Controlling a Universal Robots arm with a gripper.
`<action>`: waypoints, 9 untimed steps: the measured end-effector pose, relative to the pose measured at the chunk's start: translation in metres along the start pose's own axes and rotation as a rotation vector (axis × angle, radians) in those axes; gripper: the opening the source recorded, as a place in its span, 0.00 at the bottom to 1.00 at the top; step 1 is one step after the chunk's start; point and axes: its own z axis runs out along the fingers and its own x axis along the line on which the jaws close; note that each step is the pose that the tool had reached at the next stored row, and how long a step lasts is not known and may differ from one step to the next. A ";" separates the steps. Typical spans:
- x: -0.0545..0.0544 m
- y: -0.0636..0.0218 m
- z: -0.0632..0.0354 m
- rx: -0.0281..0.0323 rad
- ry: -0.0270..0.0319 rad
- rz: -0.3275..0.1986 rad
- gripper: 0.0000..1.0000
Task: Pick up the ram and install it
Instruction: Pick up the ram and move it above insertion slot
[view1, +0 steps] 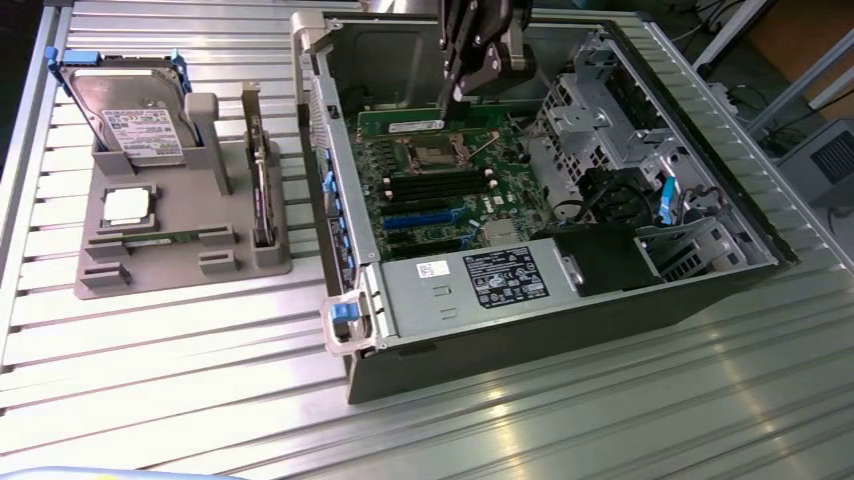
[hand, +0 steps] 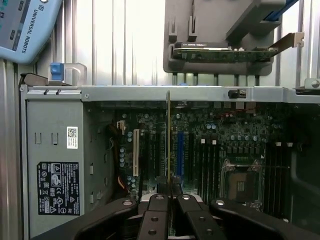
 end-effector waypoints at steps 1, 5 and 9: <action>0.000 -0.0006 0.0000 0.0000 0.0001 0.000 0.12; 0.000 -0.0034 -0.0001 0.0000 0.0010 0.000 0.12; 0.000 -0.0061 -0.0002 0.0000 0.0019 0.000 0.12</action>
